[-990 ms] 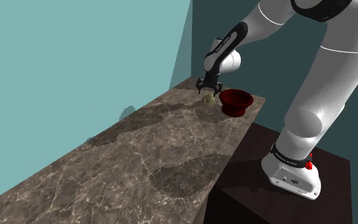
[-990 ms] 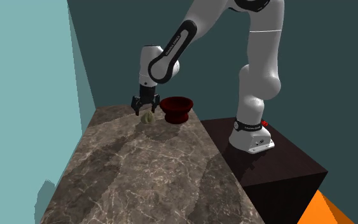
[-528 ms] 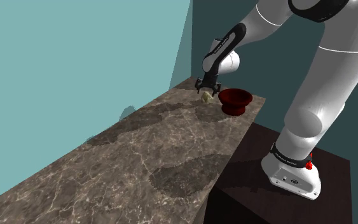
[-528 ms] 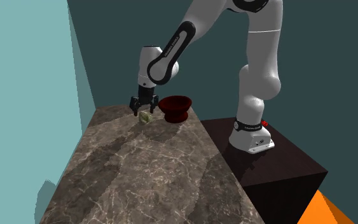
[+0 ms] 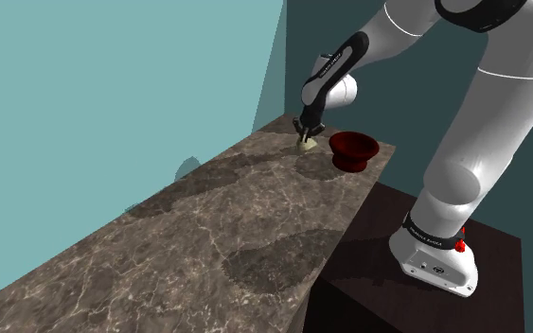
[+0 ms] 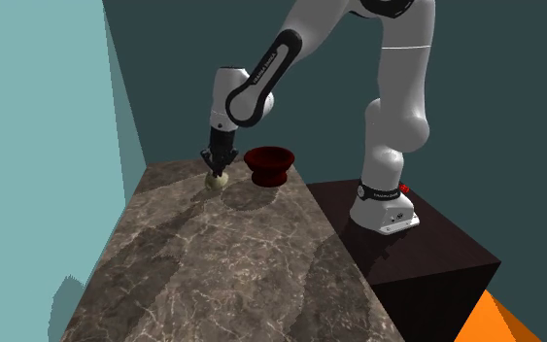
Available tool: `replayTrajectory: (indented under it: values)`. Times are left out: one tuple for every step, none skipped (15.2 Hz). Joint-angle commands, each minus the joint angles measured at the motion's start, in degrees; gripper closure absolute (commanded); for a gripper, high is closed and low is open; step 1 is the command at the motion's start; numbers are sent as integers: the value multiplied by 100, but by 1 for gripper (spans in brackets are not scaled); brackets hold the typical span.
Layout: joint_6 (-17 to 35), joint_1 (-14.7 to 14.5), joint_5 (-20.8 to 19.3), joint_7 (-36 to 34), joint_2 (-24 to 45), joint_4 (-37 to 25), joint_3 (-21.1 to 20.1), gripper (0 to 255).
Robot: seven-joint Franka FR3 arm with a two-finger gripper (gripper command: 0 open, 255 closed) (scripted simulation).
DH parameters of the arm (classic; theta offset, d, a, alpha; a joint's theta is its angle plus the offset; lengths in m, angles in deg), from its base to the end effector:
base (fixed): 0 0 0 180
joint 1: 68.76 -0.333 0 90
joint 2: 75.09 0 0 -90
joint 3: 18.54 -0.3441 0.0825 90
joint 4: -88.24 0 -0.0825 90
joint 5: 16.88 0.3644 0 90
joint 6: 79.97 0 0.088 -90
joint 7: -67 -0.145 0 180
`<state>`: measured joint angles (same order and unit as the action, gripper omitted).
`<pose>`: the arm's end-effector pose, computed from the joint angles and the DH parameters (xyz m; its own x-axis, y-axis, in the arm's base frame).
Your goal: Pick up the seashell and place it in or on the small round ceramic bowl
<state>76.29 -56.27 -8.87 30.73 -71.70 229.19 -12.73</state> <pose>0.4719 -0.1594 0.3000 0.4639 -0.8779 0.1186 -0.8593 -0.4785 -0.1805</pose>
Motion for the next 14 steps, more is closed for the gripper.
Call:
replayTrajectory:
  values:
    - [-105,-4,-8,-25,105,90,2,255]
    - [-56,20,21,40,81,168,16,255]
    - [-94,55,58,124,185,31,32,255]
    - [-171,57,19,92,114,23,37,255]
    - [-249,57,-18,62,44,13,43,255]
    - [-328,57,-53,33,-25,3,49,255]
    - [-228,49,-17,64,9,-11,34,255]
    - [-228,49,-17,64,9,-11,34,0]
    - [-287,213,1101,-193,96,-122,77,0]
    - [-301,407,2210,-453,159,-159,92,0]
    - [-282,258,982,-241,101,-113,69,0]
    - [-284,220,987,-237,102,-114,106,0]
    - [-1493,80,-48,-1978,465,-1001,245,0]
    - [-2811,-48,-423,-3108,1028,-2084,350,0]
